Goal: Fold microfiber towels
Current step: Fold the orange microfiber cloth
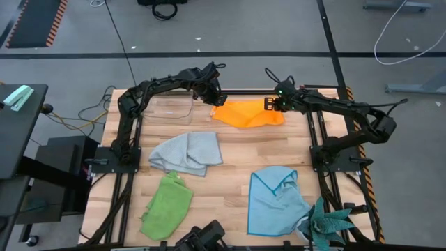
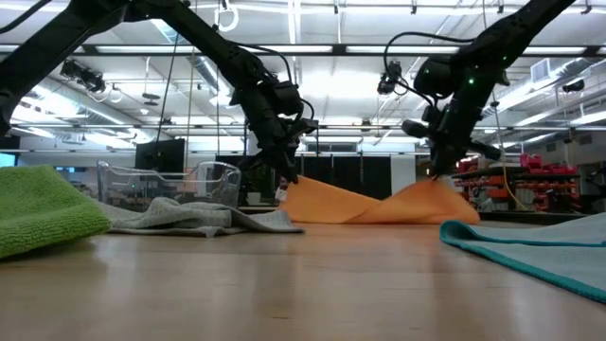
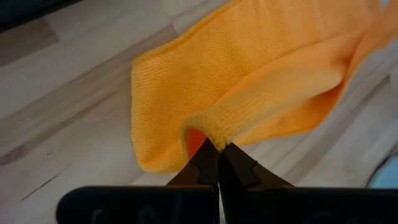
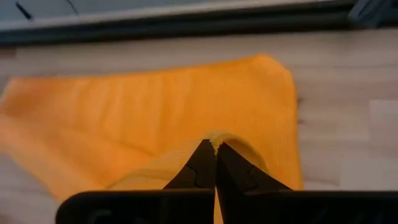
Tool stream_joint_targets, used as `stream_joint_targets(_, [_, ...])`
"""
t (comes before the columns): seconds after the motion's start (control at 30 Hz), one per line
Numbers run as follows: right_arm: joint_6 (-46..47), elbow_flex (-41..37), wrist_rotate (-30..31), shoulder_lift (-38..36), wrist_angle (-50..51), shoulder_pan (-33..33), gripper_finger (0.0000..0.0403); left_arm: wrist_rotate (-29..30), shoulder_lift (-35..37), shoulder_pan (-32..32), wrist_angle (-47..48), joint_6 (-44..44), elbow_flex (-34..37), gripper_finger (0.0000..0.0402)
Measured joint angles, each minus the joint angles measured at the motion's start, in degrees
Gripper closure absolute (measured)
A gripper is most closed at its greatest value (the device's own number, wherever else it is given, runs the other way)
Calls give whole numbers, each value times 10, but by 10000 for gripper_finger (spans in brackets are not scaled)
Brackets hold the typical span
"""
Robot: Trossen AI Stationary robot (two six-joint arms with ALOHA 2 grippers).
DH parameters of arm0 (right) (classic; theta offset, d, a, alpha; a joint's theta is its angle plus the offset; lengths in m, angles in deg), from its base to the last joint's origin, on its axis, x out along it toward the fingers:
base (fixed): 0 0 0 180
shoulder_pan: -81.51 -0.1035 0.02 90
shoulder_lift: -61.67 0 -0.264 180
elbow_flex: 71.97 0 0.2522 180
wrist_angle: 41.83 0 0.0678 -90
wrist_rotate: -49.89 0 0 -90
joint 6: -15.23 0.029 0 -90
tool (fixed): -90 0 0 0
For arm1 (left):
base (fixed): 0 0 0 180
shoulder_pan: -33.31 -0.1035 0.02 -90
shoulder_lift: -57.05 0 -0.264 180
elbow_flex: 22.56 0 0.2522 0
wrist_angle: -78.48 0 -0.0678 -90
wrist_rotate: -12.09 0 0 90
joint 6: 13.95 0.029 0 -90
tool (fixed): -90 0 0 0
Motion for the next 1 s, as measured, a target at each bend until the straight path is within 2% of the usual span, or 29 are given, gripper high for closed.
stream_joint_targets(0.3, [-10,29,21,0,-1,0,376,0,0,1,0,-3,0,389])
stream_joint_targets(0.5, [-16,35,21,0,2,0,340,0,0,1,0,0,0,394])
stream_joint_targets(0.67, [-15,35,25,0,16,0,303,0,0,1,0,2,0,383])
stream_joint_targets(0.87, [-8,35,51,-4,18,0,262,0,0,1,1,14,0,394])
stream_joint_targets(1.0, [6,35,75,-27,18,0,247,0,0,1,1,16,0,387])
